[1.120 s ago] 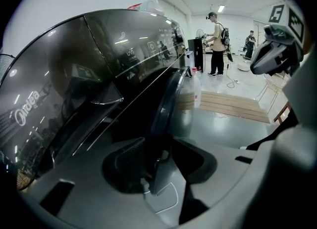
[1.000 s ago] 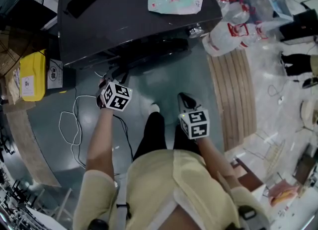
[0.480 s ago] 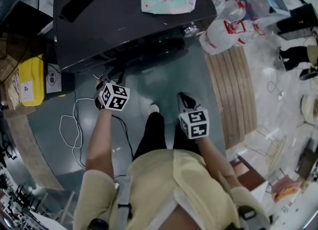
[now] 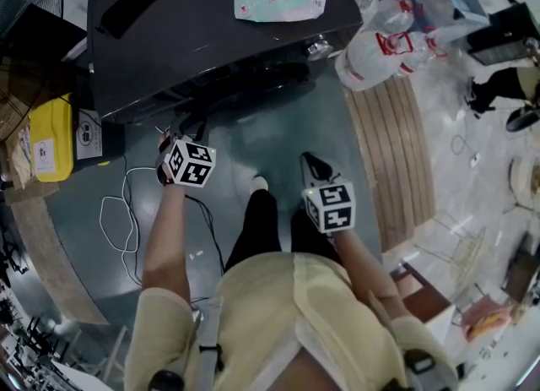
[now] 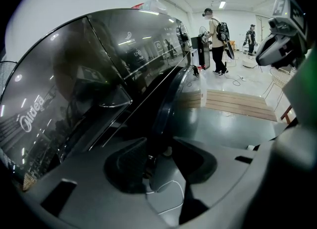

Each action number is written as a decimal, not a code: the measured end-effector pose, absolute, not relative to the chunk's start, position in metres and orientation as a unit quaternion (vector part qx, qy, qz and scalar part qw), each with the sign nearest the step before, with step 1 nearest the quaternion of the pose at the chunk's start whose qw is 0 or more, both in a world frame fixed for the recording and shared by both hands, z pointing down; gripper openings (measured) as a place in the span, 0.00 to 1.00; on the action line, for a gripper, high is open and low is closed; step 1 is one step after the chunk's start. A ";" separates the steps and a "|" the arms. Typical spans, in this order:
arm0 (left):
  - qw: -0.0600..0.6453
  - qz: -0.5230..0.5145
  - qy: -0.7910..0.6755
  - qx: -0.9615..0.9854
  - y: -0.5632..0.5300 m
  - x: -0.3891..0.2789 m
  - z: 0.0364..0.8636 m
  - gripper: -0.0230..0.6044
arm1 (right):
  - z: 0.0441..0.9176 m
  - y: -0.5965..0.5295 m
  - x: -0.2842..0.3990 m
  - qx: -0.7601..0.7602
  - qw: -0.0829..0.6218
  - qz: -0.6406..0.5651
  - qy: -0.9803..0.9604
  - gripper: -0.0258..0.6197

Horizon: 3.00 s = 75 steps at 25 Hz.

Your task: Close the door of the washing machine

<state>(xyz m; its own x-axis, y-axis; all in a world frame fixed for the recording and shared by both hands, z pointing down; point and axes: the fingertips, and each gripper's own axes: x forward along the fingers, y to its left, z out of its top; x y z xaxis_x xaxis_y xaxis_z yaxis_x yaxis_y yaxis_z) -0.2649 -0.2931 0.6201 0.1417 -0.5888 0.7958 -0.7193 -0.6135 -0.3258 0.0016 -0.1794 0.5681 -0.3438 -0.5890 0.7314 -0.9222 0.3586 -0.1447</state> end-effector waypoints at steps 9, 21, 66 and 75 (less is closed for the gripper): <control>0.070 0.462 -0.469 0.749 -0.286 -0.260 0.603 0.28 | 0.561 -0.178 0.009 0.488 0.289 0.269 -0.778 0.05; 0.109 0.399 -0.511 0.753 -0.253 -0.239 0.565 0.26 | 0.545 -0.170 0.021 0.487 0.278 0.248 -0.790 0.05; 0.257 0.279 -0.542 0.750 -0.125 -0.166 0.496 0.12 | 0.500 -0.141 0.055 0.484 0.239 0.215 -0.814 0.05; 0.263 0.279 -0.540 0.749 -0.127 -0.171 0.496 0.12 | 0.497 -0.146 0.050 0.488 0.235 0.217 -0.812 0.05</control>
<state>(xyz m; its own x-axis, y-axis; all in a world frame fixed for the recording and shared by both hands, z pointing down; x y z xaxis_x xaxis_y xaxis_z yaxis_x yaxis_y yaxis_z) -0.1713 -0.1265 0.4958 0.2616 -0.6622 0.7022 -0.9557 -0.2793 0.0926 0.0502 -0.1462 0.4972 -0.4141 -0.6900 0.5936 -0.8942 0.4304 -0.1236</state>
